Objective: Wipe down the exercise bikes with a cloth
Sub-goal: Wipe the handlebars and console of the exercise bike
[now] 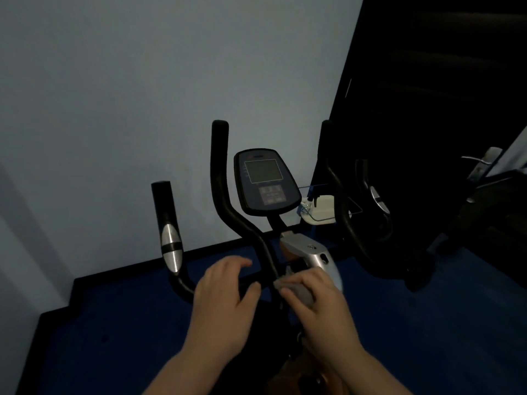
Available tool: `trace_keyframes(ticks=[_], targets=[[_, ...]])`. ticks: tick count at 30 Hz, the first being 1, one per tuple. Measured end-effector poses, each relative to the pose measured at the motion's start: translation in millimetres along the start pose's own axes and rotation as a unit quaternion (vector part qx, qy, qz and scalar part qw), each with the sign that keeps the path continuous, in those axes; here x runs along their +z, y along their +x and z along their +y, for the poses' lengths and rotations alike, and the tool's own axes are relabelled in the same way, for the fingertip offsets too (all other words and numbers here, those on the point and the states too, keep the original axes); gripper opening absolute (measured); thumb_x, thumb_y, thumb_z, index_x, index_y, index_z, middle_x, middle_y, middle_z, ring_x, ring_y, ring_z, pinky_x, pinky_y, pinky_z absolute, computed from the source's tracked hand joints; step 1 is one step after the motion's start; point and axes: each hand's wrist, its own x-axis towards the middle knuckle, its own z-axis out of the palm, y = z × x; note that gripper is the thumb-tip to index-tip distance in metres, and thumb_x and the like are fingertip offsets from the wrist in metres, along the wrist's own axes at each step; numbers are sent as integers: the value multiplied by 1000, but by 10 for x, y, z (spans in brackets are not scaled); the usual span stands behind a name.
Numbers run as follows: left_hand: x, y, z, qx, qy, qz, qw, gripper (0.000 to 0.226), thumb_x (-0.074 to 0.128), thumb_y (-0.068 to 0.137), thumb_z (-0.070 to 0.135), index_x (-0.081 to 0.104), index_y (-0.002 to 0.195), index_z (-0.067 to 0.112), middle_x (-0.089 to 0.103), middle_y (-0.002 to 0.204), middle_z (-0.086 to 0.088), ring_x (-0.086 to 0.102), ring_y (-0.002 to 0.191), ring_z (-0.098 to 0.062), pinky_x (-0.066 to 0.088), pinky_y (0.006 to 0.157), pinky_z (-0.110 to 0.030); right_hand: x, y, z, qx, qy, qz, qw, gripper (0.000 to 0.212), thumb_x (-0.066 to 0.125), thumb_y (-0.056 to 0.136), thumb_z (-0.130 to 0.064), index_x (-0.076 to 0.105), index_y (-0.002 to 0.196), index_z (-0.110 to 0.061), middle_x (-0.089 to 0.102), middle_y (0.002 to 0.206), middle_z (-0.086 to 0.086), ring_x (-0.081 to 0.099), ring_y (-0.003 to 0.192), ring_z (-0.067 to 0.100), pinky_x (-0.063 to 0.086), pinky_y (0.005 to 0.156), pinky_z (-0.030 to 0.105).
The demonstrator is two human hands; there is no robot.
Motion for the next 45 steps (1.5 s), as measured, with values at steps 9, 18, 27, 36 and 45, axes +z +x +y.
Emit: trace_keyframes(ticks=[9, 18, 27, 36, 45], targets=[[32, -6, -45, -55, 18, 13, 998, 28, 54, 92, 30, 54, 120, 30, 54, 107, 17, 49, 99, -6, 41, 89, -27, 194, 315, -103, 36, -218, -13, 975, 31, 34, 99, -35, 59, 113, -23, 45, 115, -5, 55, 88, 12, 49, 75, 34], [39, -29, -40, -78, 2, 22, 997, 22, 55, 92, 27, 58, 114, 29, 57, 105, 13, 52, 97, -3, 36, 77, -16, 32, 593, -128, 75, -228, -119, 963, 28, 43, 98, -32, 64, 111, -19, 50, 121, 2, 58, 96, 21, 40, 72, 29], [50, -8, -72, -79, 6, 23, 997, 22, 55, 92, 28, 60, 113, 28, 57, 103, 14, 52, 95, -1, 36, 73, -12, 171, 682, -243, 91, 65, -9, 994, 29, 49, 94, -42, 63, 81, -20, 64, 82, -3, 60, 80, 15, 51, 75, 40], [65, -11, -101, -78, -6, 28, 997, 20, 55, 91, 31, 60, 111, 32, 58, 106, 11, 53, 94, 0, 38, 75, -15, 280, -260, 91, 46, 99, 82, 991, 13, 60, 88, -33, 49, 81, -31, 48, 90, -11, 54, 83, 6, 45, 68, 19], [54, -11, -73, -83, 14, 14, 996, 23, 55, 92, 29, 61, 114, 28, 59, 106, 11, 54, 96, -4, 39, 75, -19, 320, 493, -141, 21, -34, 63, 997, 25, 59, 86, -48, 47, 84, -26, 48, 93, -8, 51, 80, 10, 44, 63, 32]])
